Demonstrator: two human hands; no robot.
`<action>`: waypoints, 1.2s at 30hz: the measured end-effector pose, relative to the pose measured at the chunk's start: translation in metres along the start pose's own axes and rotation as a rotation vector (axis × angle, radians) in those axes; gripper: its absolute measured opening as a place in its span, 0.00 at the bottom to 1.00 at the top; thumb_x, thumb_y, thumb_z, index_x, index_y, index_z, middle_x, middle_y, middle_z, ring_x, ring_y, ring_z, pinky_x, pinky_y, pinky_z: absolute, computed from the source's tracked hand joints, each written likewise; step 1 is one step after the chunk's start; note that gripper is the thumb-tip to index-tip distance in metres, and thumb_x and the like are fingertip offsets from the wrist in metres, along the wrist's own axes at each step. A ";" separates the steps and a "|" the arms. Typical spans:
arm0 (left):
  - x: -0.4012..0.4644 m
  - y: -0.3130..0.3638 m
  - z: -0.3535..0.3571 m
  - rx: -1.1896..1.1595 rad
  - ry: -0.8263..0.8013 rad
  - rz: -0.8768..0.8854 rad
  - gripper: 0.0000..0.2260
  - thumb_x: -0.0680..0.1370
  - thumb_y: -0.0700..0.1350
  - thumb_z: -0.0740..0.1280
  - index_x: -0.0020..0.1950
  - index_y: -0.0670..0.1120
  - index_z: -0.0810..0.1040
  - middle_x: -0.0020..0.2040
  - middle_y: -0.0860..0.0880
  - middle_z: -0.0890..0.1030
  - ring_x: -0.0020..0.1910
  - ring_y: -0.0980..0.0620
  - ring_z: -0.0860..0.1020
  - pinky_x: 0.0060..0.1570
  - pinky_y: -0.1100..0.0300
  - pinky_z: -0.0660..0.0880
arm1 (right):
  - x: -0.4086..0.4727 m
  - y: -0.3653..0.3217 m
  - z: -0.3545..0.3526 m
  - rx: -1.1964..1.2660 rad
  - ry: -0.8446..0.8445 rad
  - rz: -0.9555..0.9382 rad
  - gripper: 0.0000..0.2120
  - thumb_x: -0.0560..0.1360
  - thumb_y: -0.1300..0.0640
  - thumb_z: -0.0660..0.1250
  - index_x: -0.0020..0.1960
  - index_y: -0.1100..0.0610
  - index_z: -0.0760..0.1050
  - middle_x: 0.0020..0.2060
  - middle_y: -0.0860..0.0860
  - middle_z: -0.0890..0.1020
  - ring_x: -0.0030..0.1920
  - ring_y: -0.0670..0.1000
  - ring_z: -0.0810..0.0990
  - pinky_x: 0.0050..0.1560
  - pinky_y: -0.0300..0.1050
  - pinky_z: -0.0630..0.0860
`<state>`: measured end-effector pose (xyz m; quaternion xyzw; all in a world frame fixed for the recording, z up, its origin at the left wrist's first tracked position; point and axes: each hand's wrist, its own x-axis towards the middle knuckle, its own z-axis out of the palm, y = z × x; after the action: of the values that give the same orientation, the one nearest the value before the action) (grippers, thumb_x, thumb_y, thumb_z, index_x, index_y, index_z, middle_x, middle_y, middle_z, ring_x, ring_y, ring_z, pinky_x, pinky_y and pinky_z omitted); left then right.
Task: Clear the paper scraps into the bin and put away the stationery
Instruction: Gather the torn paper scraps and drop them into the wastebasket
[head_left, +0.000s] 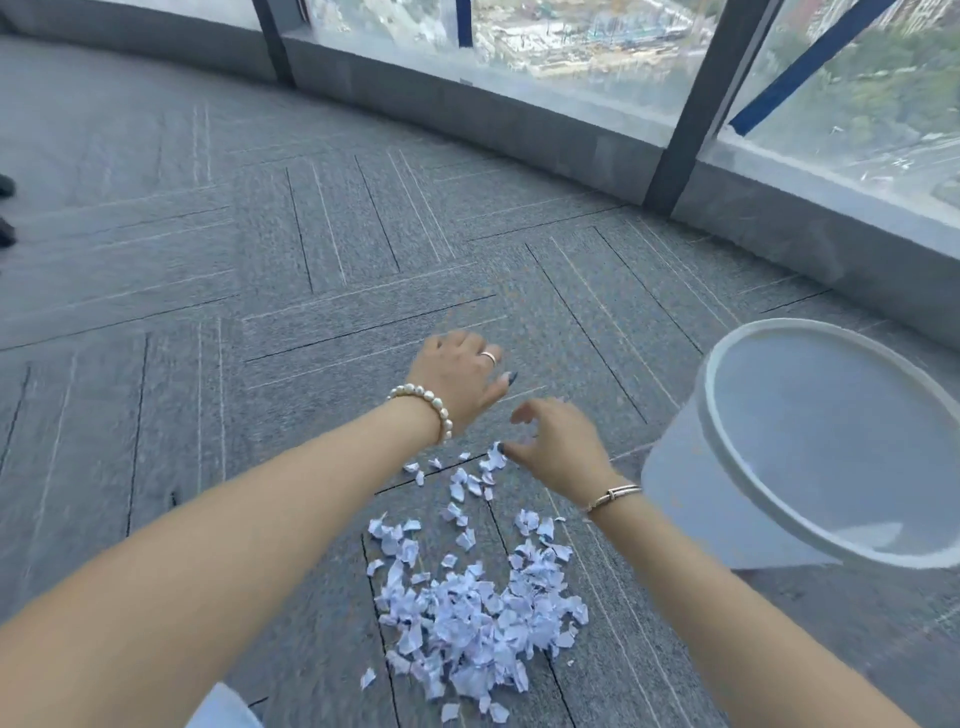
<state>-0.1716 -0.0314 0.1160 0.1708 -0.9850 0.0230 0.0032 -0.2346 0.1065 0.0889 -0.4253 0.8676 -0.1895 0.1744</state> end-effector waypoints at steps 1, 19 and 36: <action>-0.009 -0.012 0.017 0.038 -0.049 0.013 0.20 0.78 0.56 0.51 0.62 0.47 0.69 0.60 0.47 0.74 0.59 0.47 0.70 0.56 0.52 0.65 | 0.001 0.000 0.023 -0.034 -0.097 -0.029 0.16 0.69 0.49 0.67 0.54 0.54 0.74 0.52 0.53 0.79 0.56 0.55 0.73 0.56 0.50 0.71; -0.097 -0.027 0.234 -0.367 -0.014 0.306 0.17 0.60 0.25 0.72 0.44 0.40 0.79 0.35 0.46 0.81 0.32 0.49 0.79 0.31 0.58 0.79 | -0.013 0.067 0.183 -0.285 -0.440 -0.369 0.28 0.73 0.49 0.63 0.69 0.52 0.59 0.64 0.50 0.68 0.63 0.49 0.65 0.66 0.46 0.64; -0.073 -0.057 0.247 -0.224 -0.332 -0.163 0.27 0.79 0.56 0.50 0.74 0.48 0.47 0.75 0.47 0.48 0.74 0.49 0.46 0.72 0.50 0.46 | 0.111 0.056 0.203 -0.327 -0.304 -0.245 0.40 0.70 0.34 0.58 0.73 0.47 0.43 0.74 0.51 0.44 0.73 0.53 0.43 0.70 0.58 0.46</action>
<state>-0.0828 -0.0721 -0.1290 0.2499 -0.9514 -0.1156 -0.1383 -0.2418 0.0123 -0.1292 -0.5733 0.7926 -0.0004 0.2075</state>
